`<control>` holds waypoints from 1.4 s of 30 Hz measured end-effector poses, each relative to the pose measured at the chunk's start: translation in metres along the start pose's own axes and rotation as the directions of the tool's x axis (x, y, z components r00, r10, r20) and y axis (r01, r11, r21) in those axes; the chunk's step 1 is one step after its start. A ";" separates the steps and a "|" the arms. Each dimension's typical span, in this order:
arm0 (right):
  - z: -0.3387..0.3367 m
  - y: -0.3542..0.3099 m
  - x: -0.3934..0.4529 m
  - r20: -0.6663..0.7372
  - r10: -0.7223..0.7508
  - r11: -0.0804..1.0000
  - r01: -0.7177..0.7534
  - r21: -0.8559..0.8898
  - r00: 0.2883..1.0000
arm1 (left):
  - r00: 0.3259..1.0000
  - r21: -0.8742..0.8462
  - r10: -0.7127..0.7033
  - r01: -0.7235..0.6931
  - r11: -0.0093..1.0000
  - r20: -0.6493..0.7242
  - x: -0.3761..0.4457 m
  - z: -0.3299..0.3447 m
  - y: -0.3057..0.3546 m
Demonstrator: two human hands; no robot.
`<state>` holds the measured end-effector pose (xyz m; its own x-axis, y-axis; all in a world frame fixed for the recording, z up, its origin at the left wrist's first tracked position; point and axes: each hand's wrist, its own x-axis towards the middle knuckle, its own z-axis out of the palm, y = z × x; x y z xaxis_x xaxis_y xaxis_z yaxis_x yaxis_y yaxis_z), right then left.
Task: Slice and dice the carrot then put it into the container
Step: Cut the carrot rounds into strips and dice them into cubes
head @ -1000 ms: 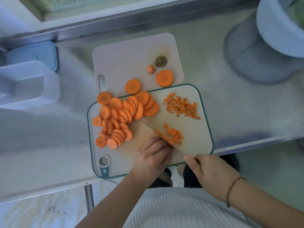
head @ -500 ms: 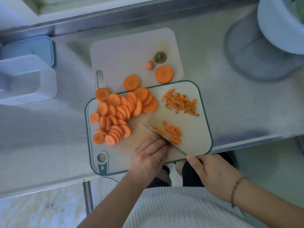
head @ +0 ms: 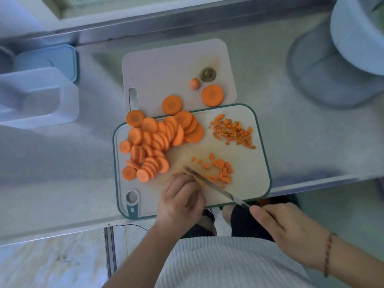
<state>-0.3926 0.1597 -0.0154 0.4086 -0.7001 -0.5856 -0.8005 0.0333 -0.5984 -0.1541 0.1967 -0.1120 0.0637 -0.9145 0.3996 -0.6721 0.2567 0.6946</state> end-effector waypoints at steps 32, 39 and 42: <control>-0.093 0.023 0.043 0.132 -0.082 0.644 0.154 -0.750 0.988 | 0.970 -0.085 0.041 -0.021 0.996 0.241 0.114 -0.027 0.023; -0.095 0.011 0.047 0.060 -0.142 0.641 0.138 -0.755 0.988 | 0.817 0.164 0.071 -0.198 0.966 0.572 0.135 0.017 0.001; -0.092 0.022 0.052 -0.042 -0.282 0.652 0.159 -0.742 0.959 | 0.853 0.210 0.076 -0.212 0.954 0.516 0.137 0.028 0.002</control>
<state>-0.4298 0.0586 -0.0085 0.5991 -0.7101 -0.3698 -0.7816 -0.6189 -0.0777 -0.1671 0.0628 -0.0723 -0.3779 -0.9220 0.0849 -0.8097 0.3735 0.4525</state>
